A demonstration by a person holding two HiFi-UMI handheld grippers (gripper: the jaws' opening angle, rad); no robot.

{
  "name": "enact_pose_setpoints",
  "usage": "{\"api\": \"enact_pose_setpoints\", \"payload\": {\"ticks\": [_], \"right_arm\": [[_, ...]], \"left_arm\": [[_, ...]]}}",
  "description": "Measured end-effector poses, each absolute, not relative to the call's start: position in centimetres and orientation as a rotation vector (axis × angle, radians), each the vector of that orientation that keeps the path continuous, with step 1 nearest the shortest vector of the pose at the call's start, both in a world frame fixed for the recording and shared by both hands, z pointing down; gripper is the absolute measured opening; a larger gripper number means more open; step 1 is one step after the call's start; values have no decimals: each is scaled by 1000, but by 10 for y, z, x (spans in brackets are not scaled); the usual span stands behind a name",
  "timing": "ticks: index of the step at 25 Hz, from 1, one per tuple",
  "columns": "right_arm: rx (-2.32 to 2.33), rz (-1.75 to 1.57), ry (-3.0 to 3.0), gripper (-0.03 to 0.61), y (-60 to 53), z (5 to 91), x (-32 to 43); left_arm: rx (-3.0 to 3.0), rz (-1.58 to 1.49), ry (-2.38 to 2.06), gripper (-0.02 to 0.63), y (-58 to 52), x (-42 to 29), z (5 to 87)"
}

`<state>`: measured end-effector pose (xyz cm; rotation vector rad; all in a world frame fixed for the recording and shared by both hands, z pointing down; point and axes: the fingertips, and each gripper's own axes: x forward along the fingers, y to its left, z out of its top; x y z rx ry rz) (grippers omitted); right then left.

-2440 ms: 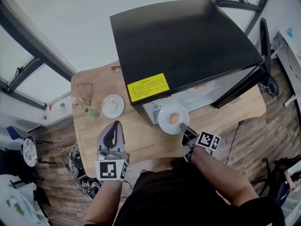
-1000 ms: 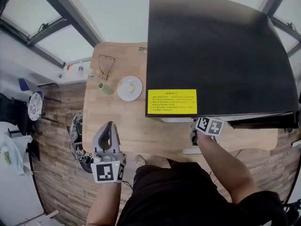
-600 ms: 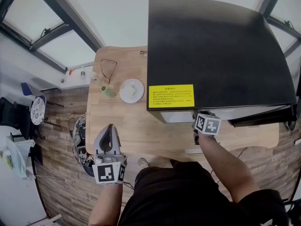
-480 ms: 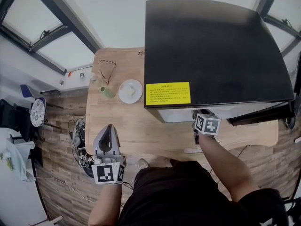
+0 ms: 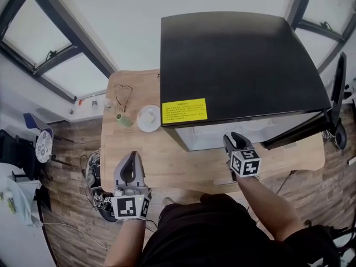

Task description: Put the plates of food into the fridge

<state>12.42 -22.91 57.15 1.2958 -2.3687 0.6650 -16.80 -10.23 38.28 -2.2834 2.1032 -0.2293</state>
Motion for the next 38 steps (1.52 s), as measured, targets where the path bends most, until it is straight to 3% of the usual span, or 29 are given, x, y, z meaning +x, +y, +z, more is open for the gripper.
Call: {"api": "enact_pose_setpoints", "payload": {"ticks": [13, 38], "right_arm": [[1289, 484, -2559, 23, -200, 501, 163], [1396, 427, -2553, 21, -198, 485, 197]], "left_arm": [[-2364, -171, 2026, 5, -121, -130, 392], [-2383, -148, 1957, 4, -131, -102, 380]]}}
